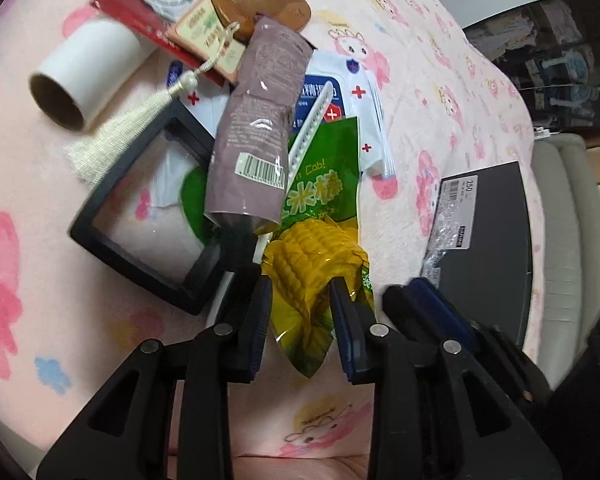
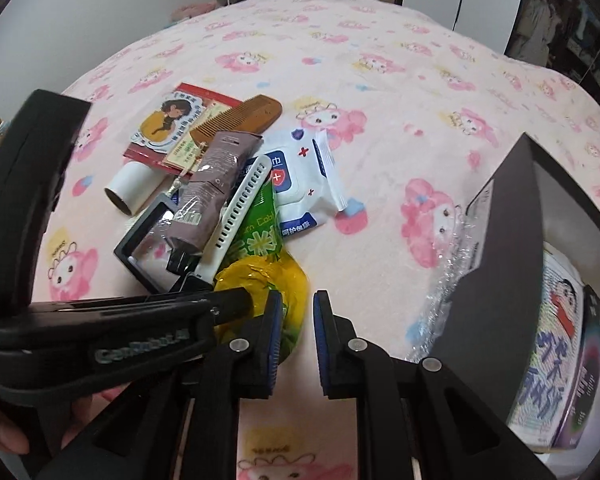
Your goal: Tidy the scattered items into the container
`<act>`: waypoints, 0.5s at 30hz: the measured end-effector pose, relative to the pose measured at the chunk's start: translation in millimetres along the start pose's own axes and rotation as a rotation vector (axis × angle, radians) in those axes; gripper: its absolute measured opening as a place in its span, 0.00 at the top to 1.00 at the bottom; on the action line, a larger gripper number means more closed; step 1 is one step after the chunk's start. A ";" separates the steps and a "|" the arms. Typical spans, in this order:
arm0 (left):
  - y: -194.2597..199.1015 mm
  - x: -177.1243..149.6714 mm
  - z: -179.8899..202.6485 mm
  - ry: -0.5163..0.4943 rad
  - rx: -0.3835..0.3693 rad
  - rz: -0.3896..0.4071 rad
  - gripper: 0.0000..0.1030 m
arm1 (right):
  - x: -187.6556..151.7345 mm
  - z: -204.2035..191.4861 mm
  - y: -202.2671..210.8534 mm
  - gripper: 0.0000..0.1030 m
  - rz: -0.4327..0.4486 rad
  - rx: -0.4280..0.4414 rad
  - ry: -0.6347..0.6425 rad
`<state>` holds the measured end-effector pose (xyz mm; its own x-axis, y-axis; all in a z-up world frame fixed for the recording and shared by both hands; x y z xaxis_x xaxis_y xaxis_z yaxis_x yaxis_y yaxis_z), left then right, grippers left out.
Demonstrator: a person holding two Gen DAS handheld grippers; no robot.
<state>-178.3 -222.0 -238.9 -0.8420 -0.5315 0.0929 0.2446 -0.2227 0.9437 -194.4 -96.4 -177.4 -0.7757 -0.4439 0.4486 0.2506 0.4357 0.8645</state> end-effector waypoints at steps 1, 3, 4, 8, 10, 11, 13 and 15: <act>-1.0 0.4 0.9 -0.004 0.005 0.000 0.70 | -0.6 1.4 -6.3 0.79 -0.023 -0.009 -0.001; -1.7 1.1 2.2 -0.008 0.021 0.006 0.70 | -2.1 2.2 -16.3 0.74 -0.045 0.005 -0.012; -2.0 1.4 2.8 -0.009 0.028 0.009 0.70 | -3.2 3.6 -20.2 0.73 -0.054 0.019 -0.026; -5.6 4.2 -0.8 0.012 -0.008 -0.015 0.70 | -6.7 9.4 -31.0 0.77 -0.076 0.073 -0.073; -5.8 3.4 0.7 0.004 -0.014 -0.016 0.73 | -6.8 9.9 -29.4 0.80 -0.077 0.089 -0.081; -4.2 2.8 1.7 -0.004 -0.009 -0.007 0.73 | -7.3 9.0 -28.1 0.81 -0.080 0.097 -0.082; -1.0 1.4 3.9 -0.020 0.002 0.012 0.74 | -8.8 6.9 -24.8 0.82 -0.082 0.113 -0.083; 3.2 -1.0 5.7 -0.034 0.007 0.021 0.74 | -11.2 2.7 -19.2 0.81 -0.091 0.152 -0.083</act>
<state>-179.4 -217.5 -234.2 -0.8525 -0.5080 0.1232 0.2593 -0.2062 0.9435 -192.1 -97.7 -199.6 -0.8379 -0.4236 0.3442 0.0917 0.5124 0.8539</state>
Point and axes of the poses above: each gripper's, at about its wrist camera, not at the fingertips, and y roughly against the way its jaws point, z to its right, x to its top, the point moved 2 cm from there along -y, roughly the way its jaws point, and after that the axes turned 15 degrees about x, right-handed, at the moved point
